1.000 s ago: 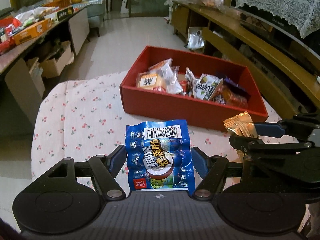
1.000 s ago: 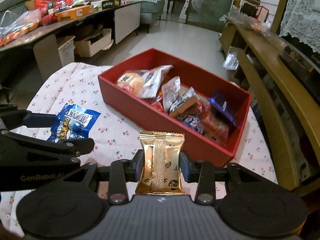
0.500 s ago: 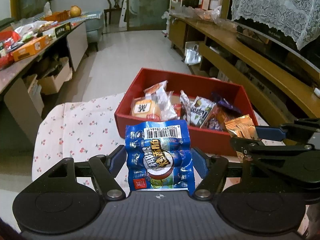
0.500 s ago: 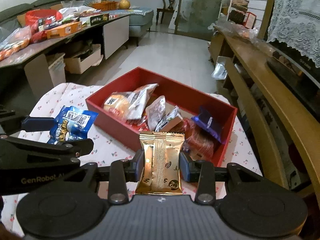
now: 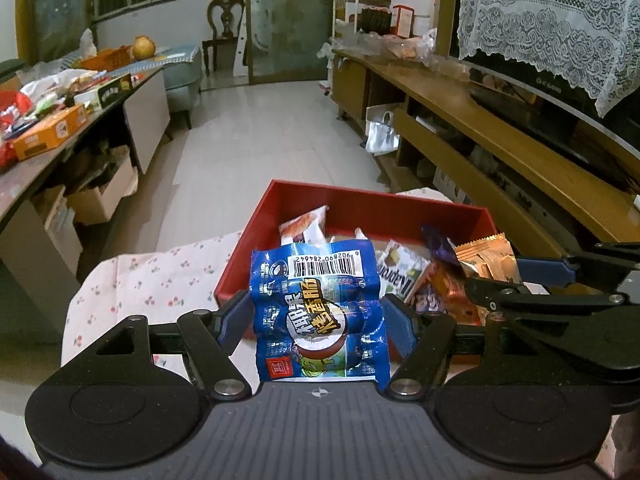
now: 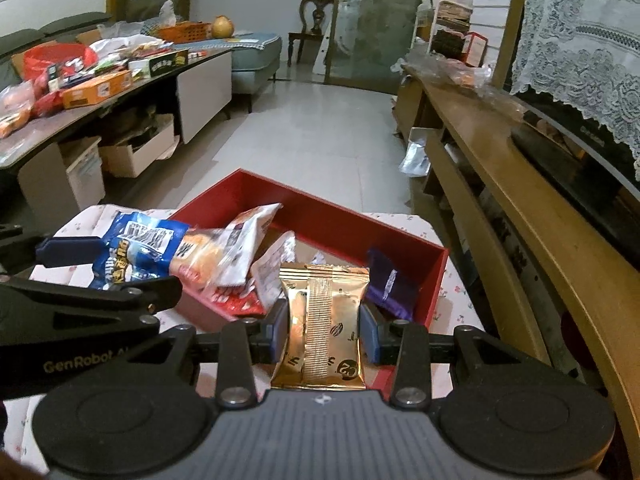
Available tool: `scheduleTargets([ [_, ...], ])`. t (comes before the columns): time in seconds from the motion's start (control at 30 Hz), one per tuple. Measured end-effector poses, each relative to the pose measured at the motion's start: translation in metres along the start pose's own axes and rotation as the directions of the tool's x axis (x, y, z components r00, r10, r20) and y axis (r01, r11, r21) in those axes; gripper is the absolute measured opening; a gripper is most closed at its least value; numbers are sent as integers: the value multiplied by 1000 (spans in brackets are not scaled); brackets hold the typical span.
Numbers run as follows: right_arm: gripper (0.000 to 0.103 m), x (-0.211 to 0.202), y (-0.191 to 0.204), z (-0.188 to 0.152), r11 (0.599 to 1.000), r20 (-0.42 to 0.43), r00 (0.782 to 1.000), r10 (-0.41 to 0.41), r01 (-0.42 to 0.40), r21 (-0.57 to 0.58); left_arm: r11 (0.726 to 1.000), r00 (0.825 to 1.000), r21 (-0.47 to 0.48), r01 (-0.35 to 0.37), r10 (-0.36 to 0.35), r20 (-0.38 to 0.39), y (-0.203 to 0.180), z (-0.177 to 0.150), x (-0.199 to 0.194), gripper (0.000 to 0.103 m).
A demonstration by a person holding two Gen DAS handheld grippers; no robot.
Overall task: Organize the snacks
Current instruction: 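Carry the blue sausage pack and gold biscuit over the red box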
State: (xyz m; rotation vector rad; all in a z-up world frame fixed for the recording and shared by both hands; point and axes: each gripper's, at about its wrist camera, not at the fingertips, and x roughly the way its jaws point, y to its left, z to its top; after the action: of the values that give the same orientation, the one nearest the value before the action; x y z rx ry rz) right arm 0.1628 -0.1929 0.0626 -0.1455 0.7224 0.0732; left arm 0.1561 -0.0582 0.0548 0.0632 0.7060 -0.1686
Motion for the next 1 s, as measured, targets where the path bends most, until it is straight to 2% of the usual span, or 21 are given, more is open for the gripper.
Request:
scheduleTargets([
  [0.5, 54, 50, -25, 24, 998, -32, 999, -41, 42, 49, 1000, 1000, 25, 0, 0, -3, -11, 26, 50, 75],
  [0.77, 54, 92, -36, 26, 996, -91, 996, -22, 30, 87, 1000, 999, 11, -2, 2, -40, -11, 28, 88, 75],
  [1.0, 55, 116, -33, 26, 996, -123, 992, -5, 17, 93, 1000, 997, 1, -10, 10, -70, -3, 26, 106, 76],
])
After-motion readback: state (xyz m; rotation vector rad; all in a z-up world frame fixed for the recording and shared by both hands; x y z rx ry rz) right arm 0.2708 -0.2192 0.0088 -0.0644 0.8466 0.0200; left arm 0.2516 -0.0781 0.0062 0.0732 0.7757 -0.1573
